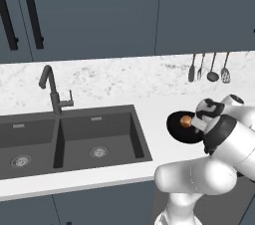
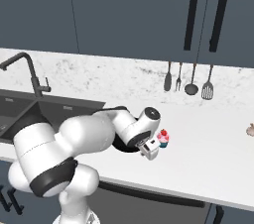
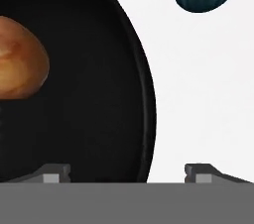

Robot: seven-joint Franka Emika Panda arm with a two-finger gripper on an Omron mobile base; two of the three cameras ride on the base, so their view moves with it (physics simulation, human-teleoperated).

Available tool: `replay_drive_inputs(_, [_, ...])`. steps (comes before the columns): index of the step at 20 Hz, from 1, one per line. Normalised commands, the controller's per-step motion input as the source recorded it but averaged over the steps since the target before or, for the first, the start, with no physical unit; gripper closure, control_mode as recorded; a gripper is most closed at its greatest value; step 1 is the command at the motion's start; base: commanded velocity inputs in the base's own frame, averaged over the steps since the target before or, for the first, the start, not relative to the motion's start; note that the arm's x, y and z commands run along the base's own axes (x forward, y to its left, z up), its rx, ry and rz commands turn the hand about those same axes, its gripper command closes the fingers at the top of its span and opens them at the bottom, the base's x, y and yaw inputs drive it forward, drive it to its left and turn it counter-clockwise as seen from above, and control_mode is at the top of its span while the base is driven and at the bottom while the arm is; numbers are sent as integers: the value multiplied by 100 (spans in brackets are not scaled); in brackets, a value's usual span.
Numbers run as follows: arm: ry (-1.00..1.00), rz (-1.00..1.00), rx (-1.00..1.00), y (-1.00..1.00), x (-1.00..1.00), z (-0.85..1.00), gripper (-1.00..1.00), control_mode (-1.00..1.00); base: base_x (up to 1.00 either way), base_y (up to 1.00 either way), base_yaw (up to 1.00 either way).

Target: Pick the onion from the sink and place it in the bowl. Then pick the bowl and place it in the microwave. Then close the microwave door and press the start button.

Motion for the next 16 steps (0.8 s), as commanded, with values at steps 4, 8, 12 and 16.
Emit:
replay_drive_inputs(4, [1, 0, 0, 0, 3, -18, 100, -100, 0, 0, 0])
replay_drive_inputs(8, [4, 0, 0, 18, 6, -35, 100, -100, 0, 0, 0])
replay_drive_inputs(12, [2, 0, -3, 32, 0, -24, 100, -100, 0, 0, 0])
replay_drive_inputs(16, [-16, -3, -6, 31, -34, 19, 100, -100, 0, 0, 0])
